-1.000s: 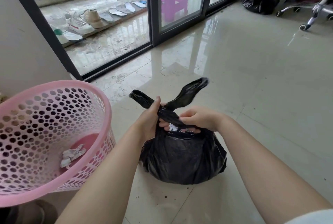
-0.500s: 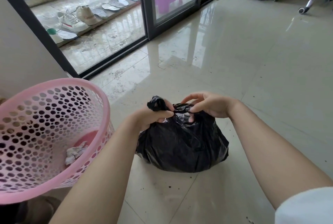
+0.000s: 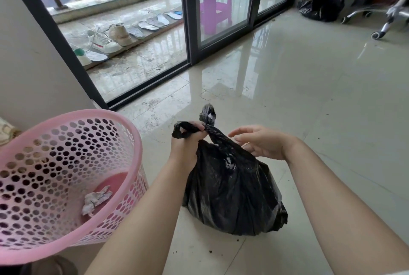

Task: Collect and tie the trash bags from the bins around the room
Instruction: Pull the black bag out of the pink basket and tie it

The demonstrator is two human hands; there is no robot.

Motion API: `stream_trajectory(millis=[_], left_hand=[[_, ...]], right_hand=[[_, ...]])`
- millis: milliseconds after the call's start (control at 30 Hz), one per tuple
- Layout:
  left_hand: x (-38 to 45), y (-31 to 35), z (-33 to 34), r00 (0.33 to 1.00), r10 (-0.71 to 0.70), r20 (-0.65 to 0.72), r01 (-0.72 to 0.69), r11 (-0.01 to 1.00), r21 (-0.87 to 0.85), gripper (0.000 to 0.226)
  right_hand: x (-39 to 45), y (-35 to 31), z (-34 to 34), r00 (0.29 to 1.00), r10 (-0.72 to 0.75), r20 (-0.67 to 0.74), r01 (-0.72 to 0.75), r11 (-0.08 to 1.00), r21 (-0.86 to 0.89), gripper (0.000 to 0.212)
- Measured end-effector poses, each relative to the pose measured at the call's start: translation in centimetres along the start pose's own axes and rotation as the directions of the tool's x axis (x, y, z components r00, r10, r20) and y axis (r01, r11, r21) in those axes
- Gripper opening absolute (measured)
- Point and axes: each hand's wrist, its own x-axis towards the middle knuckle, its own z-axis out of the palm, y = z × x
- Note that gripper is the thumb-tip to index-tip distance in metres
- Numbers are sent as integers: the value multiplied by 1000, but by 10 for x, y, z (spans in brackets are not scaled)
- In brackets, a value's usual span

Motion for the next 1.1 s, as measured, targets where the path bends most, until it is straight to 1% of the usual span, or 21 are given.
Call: stream_trajectory(millis=[100, 233, 300, 333, 367, 433, 467, 500, 533, 567, 600, 667, 733, 767, 833, 900, 933, 967, 1033, 1067, 1100], left_hand=[[1, 2, -2, 982, -75, 171, 112, 971, -213, 56], [-5, 4, -1, 928, -166, 332, 246, 945, -216, 36], [-8, 2, 1, 907, -195, 373, 287, 935, -210, 37], [-9, 1, 1, 899, -205, 388, 302, 930, -208, 38], [-11, 0, 1, 887, -221, 406, 328, 920, -214, 40], [-13, -2, 0, 861, -252, 443, 385, 891, -240, 48], [-13, -3, 0, 863, -258, 435, 394, 882, -258, 51], [-14, -3, 2, 877, -252, 409, 390, 871, -299, 52], [-12, -3, 3, 901, -234, 365, 372, 851, -371, 53], [-11, -3, 5, 926, -202, 320, 341, 812, -475, 54], [-10, -1, 7, 950, -172, 262, 297, 763, -574, 55], [-8, 5, 10, 977, -141, 162, 215, 690, -691, 53], [-8, 10, 9, 982, -135, 129, 186, 652, -735, 57], [-8, 11, 6, 979, -133, 156, 205, 656, -726, 62], [-9, 13, -1, 959, -126, 254, 255, 774, -579, 72], [-10, 15, -8, 933, -125, 338, 226, 933, -279, 72], [-11, 15, -10, 925, -122, 360, 165, 982, -91, 68], [-12, 13, -13, 925, -124, 360, 89, 990, 112, 65], [-17, 6, -23, 953, -107, 283, -42, 880, 473, 53], [-20, 2, -29, 961, -78, 265, -100, 796, 597, 47], [-22, -3, -36, 959, -63, 276, -158, 692, 704, 46]], right_hand=[[5, 1, 2, 981, -12, -194, 18, 999, 34, 19], [10, 4, -1, 933, -51, -357, 161, 945, 284, 36], [10, 5, 1, 925, -61, -376, 215, 898, 383, 30], [10, 4, 4, 918, -64, -391, 255, 851, 459, 29], [10, 3, 6, 908, -70, -413, 317, 759, 568, 32], [10, -1, 7, 890, -122, -440, 445, 449, 775, 41], [10, -4, 7, 874, -165, -458, 486, 312, 816, 43], [10, -7, 6, 858, -195, -475, 511, 224, 830, 45], [11, -10, 6, 850, -206, -485, 521, 186, 833, 46], [11, -13, 7, 851, -201, -486, 521, 199, 830, 45], [11, -16, 8, 858, -193, -477, 513, 263, 817, 46], [10, -18, 9, 867, -213, -450, 493, 494, 716, 49], [6, -18, 7, 864, -271, -424, 470, 735, 489, 45], [3, -19, 7, 863, -311, -398, 457, 818, 351, 39], [-4, -21, 9, 867, -376, -328, 421, 904, 78, 33], [-7, -22, 13, 855, -420, -304, 358, 903, -239, 34], [-8, -18, 13, 848, -442, -293, 302, 857, -418, 36], [-8, -11, 11, 851, -449, -273, 229, 785, -576, 40], [-8, 9, 2, 874, -407, -267, 49, 619, -784, 48], [-8, 22, -4, 881, -375, -288, -26, 570, -821, 51], [-9, 34, -9, 882, -349, -317, -75, 560, -825, 52]])
